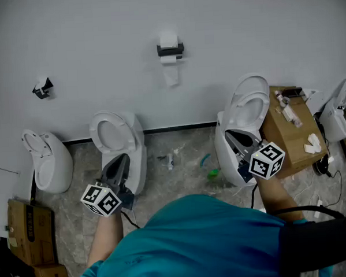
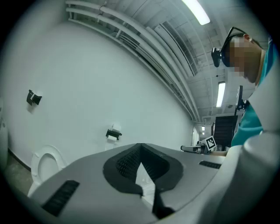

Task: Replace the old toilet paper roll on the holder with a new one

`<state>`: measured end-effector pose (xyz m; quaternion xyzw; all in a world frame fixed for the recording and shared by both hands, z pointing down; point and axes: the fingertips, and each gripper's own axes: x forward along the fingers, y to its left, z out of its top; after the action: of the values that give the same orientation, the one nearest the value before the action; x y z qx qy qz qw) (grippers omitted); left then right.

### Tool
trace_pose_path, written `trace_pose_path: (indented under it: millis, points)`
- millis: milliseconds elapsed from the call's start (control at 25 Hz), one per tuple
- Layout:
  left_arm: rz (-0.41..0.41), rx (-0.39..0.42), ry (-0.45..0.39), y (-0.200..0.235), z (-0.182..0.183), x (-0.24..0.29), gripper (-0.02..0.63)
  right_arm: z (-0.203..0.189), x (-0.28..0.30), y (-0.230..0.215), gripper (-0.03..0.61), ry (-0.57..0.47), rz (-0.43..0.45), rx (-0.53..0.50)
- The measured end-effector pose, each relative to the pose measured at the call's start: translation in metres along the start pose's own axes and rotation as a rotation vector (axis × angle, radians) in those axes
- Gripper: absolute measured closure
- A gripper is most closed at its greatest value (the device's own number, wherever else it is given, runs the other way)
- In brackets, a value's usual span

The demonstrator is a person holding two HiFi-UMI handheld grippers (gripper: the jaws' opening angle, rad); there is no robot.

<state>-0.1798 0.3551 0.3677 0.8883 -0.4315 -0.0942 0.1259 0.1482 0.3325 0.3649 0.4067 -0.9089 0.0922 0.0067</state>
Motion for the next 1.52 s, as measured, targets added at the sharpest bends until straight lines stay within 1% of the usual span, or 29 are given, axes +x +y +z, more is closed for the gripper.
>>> trace_pose_path:
  millis: [120, 320, 440, 640, 760, 960, 1160, 1280, 1400, 1520]
  points:
    - [0.011, 0.002, 0.017, -0.001, 0.003, 0.0, 0.607, 0.0, 0.0, -0.001, 0.581, -0.005, -0.005, 0.005]
    - [0.001, 0.001, 0.006, 0.001, 0.0, 0.001, 0.607, -0.002, -0.001, -0.002, 0.581, -0.006, 0.002, 0.019]
    - [0.005, -0.003, 0.014, -0.002, -0.001, 0.003, 0.607, -0.002, -0.004, -0.004, 0.581, -0.009, 0.001, 0.025]
    - [-0.003, -0.005, 0.022, -0.007, -0.005, 0.011, 0.607, 0.004, -0.01, -0.013, 0.58, -0.047, 0.005, 0.084]
    - [-0.009, -0.003, 0.018, -0.016, -0.006, 0.022, 0.607, 0.005, -0.016, -0.024, 0.58, -0.051, -0.002, 0.101]
    - [-0.018, -0.009, 0.015, -0.042, -0.016, 0.046, 0.607, 0.007, -0.039, -0.041, 0.578, -0.043, 0.011, 0.086]
    - [-0.047, -0.024, 0.016, -0.074, -0.03, 0.078, 0.607, 0.011, -0.067, -0.074, 0.578, -0.041, 0.005, 0.1]
    - [-0.062, -0.033, 0.029, -0.082, -0.04, 0.096, 0.607, 0.01, -0.069, -0.092, 0.578, -0.034, 0.009, 0.103]
    - [-0.06, -0.033, 0.061, -0.077, -0.044, 0.109, 0.607, 0.005, -0.055, -0.106, 0.578, -0.026, 0.012, 0.128]
    - [-0.052, -0.039, 0.053, -0.045, -0.043, 0.117, 0.606, 0.002, -0.022, -0.113, 0.578, -0.013, 0.027, 0.125]
